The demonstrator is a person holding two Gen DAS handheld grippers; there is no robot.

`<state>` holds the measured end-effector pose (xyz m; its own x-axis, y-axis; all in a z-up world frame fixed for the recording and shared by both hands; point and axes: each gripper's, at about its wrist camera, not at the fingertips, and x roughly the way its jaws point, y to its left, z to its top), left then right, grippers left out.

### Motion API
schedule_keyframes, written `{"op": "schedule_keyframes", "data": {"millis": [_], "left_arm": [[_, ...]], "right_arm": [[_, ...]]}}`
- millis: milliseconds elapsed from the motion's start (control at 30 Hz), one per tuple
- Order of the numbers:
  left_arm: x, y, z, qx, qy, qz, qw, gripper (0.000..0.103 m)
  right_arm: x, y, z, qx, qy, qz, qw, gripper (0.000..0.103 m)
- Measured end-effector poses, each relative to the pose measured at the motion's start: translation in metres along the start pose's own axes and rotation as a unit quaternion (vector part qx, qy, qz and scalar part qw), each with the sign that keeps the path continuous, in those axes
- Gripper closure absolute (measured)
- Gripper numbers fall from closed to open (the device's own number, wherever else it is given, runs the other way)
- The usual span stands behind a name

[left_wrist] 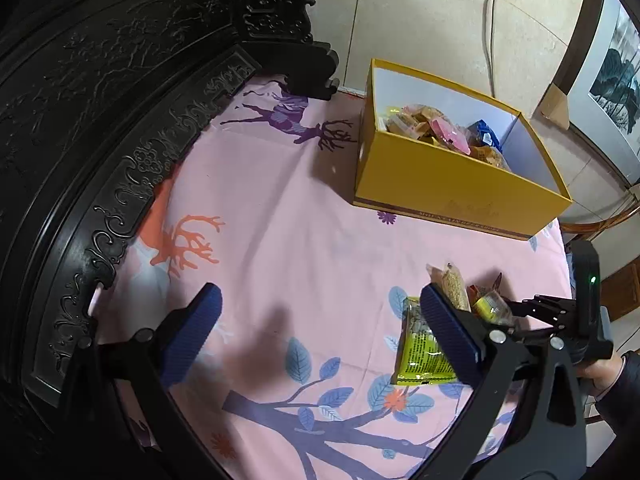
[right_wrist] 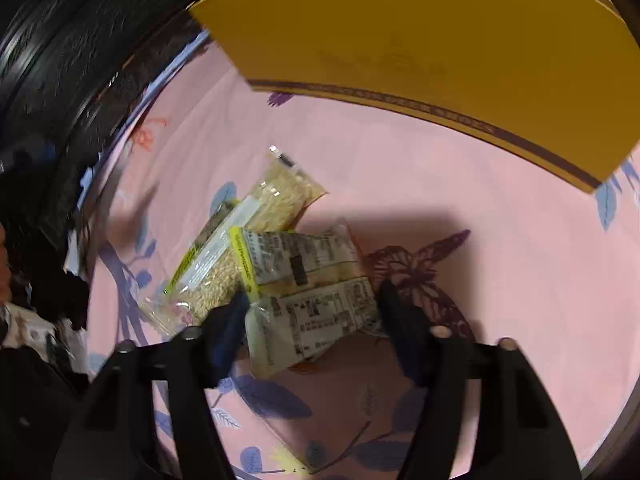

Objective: Organize snacks
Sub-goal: 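Move both tools back toward the remaining snacks, then grasp the white printed bread pack with the right tool while the left tool grasps the grain bar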

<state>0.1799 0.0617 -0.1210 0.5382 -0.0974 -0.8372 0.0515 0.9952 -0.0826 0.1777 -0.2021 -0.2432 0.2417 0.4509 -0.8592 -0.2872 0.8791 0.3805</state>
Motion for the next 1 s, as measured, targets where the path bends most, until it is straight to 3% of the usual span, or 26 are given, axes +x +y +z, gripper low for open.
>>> {"op": "schedule_keyframes", "data": {"millis": [167, 300, 733, 800, 867, 933, 1000], "left_arm": [[0.007, -0.01, -0.003, 0.012, 0.012, -0.005, 0.9999, 0.002], [0.012, -0.023, -0.005, 0.031, 0.016, -0.015, 0.9993, 0.002], [0.049, -0.094, -0.012, 0.085, 0.052, -0.059, 0.9933, 0.003], [0.062, -0.108, -0.015, 0.093, 0.069, -0.054, 0.9918, 0.014], [0.075, -0.116, -0.019, 0.097, 0.092, -0.059, 0.9893, 0.039], [0.089, -0.123, -0.023, 0.094, 0.117, -0.06, 0.9867, 0.053], [0.097, -0.127, -0.027, 0.094, 0.13, -0.058, 0.9853, 0.055]], "right_arm": [[-0.014, -0.02, -0.013, 0.077, -0.03, 0.034, 0.996, 0.055], [-0.035, -0.03, -0.028, 0.149, -0.076, 0.056, 0.984, 0.055], [-0.078, -0.01, -0.068, 0.205, -0.136, 0.045, 0.968, 0.055], [-0.079, -0.01, -0.071, 0.212, -0.139, 0.045, 0.966, 0.055], [-0.08, -0.012, -0.073, 0.219, -0.139, 0.047, 0.965, 0.055], [-0.082, -0.015, -0.075, 0.224, -0.143, 0.047, 0.963, 0.055], [-0.084, -0.017, -0.078, 0.229, -0.146, 0.048, 0.961, 0.055]]}}
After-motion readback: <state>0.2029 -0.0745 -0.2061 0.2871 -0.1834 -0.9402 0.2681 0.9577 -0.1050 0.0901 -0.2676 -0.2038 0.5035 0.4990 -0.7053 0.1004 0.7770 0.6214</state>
